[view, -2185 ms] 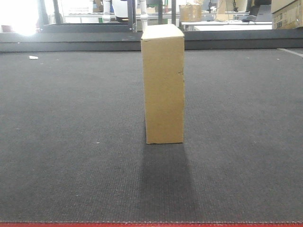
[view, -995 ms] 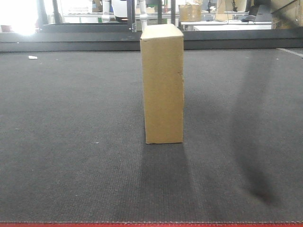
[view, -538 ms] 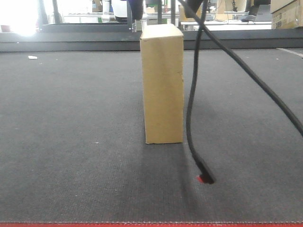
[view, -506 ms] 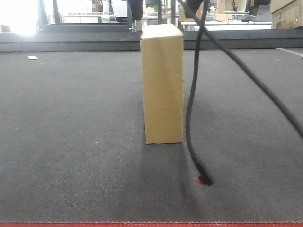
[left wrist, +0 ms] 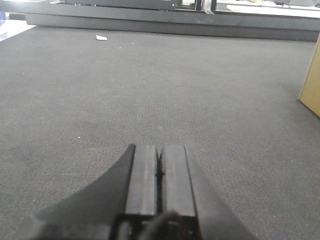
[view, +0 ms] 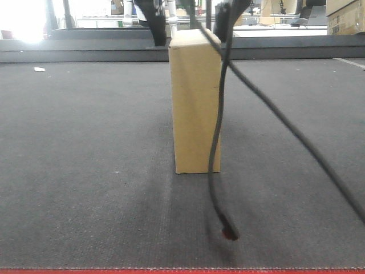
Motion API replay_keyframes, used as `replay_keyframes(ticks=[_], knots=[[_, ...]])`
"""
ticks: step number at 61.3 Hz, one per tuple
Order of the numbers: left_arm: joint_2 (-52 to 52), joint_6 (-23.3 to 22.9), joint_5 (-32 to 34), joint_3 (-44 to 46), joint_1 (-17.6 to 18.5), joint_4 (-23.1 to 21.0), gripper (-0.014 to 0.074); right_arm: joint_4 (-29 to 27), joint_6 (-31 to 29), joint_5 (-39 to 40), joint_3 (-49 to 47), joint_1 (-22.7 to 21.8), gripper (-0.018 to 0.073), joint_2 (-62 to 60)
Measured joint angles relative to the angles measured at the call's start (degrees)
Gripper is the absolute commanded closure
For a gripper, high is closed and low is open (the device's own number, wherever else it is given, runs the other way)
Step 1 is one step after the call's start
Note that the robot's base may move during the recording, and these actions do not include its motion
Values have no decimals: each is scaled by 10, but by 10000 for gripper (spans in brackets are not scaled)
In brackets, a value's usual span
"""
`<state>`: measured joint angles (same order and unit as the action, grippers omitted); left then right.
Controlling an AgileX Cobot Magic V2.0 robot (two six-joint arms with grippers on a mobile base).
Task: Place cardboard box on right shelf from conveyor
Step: 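Close the right gripper on the box top and lift it, then raise the held box with the right gripper off the conveyor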
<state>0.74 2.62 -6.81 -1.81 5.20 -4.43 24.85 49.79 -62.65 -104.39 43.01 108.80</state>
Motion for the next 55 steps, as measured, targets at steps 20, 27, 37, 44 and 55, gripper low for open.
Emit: replay_keyframes(ticks=[20,27,37,44,55], knots=[[0,0,0,0,0,0,713,-10,0,1,-4,-10,349,24],[0,0,0,0,0,0,713,-18,-6,2,-4,-15,386,24],[0,0,0,0,0,0,713,-71,-62,9,-4,-45,386,10],[0,0,0,0,0,0,713,-111,-143,10,-2,-72,386,-14],[0,0,0,0,0,0,713,-142,-253,20,36,-106,386,-75]])
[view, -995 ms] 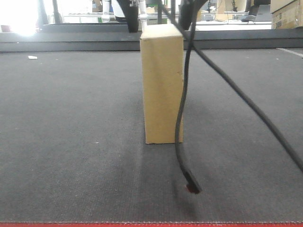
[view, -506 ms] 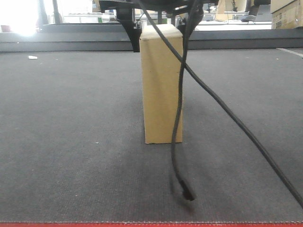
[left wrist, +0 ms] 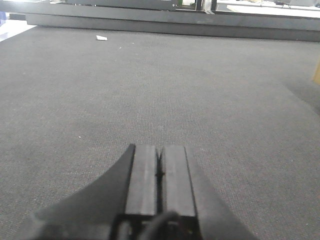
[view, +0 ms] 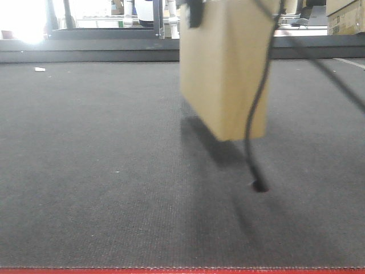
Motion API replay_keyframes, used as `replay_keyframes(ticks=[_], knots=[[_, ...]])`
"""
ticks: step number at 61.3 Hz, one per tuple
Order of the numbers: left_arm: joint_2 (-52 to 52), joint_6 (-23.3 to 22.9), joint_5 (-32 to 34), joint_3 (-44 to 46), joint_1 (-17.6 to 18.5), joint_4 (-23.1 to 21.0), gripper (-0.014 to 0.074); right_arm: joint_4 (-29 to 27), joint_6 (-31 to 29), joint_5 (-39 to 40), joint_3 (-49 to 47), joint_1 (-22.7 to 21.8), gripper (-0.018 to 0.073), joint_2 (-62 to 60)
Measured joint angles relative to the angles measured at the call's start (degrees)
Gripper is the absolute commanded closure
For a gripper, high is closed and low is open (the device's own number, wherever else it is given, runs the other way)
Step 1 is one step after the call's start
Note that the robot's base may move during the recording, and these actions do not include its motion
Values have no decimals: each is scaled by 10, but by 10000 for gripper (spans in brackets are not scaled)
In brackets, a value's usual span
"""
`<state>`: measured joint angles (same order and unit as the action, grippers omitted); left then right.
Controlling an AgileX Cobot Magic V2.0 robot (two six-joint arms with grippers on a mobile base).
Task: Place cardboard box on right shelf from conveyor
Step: 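Raise the held box with the right gripper off the conveyor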
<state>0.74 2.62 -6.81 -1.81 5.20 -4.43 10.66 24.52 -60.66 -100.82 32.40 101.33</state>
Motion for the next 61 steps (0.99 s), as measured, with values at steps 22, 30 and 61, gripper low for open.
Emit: replay_keyframes(ticks=[22,30,61], knots=[[0,0,0,0,0,0,713,-9,-59,156,275,-43,387,-217],[0,0,0,0,0,0,713,-9,-63,228,391,-43,387,-318],[0,0,0,0,0,0,713,7,-94,295,669,-43,387,-702]])
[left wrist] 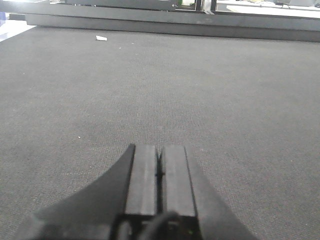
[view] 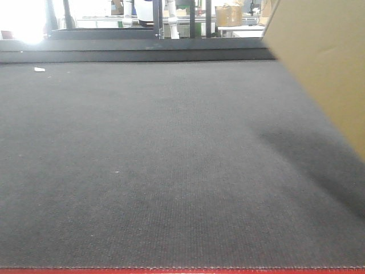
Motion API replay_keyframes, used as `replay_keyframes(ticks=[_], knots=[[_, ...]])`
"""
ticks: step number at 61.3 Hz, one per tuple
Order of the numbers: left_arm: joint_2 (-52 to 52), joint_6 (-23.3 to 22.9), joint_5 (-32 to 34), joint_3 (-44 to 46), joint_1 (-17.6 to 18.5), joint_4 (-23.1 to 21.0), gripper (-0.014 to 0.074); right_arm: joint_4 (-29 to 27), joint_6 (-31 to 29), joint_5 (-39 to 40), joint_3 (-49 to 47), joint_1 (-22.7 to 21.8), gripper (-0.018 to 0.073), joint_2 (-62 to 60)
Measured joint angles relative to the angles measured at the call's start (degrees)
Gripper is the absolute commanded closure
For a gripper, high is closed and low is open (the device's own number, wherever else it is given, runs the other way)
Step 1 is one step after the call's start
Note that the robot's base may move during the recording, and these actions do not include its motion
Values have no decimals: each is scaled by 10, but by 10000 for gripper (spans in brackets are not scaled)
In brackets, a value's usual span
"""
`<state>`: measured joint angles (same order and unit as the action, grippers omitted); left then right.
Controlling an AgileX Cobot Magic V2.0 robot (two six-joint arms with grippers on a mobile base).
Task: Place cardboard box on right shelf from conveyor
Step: 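Raise the held box with the right gripper off the conveyor, then drive the base to the steel shelf holding the box in the right gripper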
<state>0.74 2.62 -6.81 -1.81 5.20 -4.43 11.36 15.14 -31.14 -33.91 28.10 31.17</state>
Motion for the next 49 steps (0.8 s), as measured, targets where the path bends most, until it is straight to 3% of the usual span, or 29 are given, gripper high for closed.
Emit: replay_keyframes(ticks=[21,49], knots=[[0,0,0,0,0,0,713,5,-32,-6,26,0,387,-204],[0,0,0,0,0,0,713,5,-33,-8,26,0,387,-236]])
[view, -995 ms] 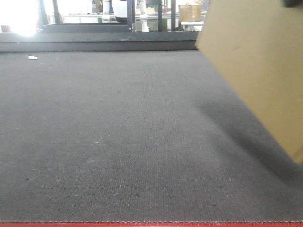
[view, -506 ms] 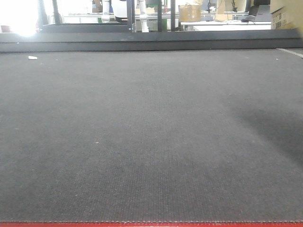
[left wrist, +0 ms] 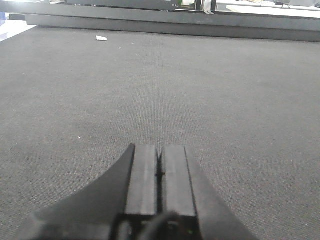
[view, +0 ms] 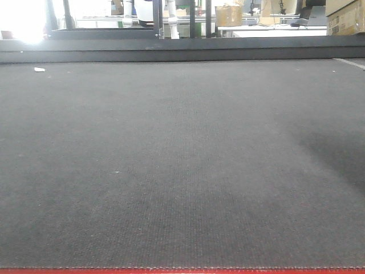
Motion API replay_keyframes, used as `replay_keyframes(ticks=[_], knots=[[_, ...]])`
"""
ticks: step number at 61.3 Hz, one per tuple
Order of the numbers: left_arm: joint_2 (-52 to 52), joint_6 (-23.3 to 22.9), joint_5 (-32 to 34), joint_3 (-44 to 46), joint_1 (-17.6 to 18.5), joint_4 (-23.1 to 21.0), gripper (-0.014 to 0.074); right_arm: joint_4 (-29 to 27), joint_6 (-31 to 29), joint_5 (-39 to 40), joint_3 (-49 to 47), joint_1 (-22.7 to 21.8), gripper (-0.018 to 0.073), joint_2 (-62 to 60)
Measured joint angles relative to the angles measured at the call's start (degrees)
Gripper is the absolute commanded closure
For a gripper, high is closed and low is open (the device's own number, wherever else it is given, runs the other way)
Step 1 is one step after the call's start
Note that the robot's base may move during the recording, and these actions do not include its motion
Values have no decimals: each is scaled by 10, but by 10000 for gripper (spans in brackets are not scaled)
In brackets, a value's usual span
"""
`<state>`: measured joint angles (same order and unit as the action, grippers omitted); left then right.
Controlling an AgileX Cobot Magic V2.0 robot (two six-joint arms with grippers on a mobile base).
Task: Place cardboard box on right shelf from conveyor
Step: 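Drive the base to the steel shelf holding the box in the right gripper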
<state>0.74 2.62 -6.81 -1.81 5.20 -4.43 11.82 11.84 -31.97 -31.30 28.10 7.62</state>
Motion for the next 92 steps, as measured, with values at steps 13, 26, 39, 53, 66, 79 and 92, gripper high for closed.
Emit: replay_keyframes(ticks=[13,26,39,53,66,79,92], knots=[[0,0,0,0,0,0,713,0,0,0,0,0,387,0],[0,0,0,0,0,0,713,0,0,0,0,0,387,0],[0,0,0,0,0,0,713,0,0,0,0,0,387,0],[0,0,0,0,0,0,713,0,0,0,0,0,387,0],[0,0,0,0,-2,0,713,0,0,0,0,0,387,0],[0,0,0,0,-2,0,713,0,0,0,0,0,387,0],[0,0,0,0,-2,0,713,0,0,0,0,0,387,0]])
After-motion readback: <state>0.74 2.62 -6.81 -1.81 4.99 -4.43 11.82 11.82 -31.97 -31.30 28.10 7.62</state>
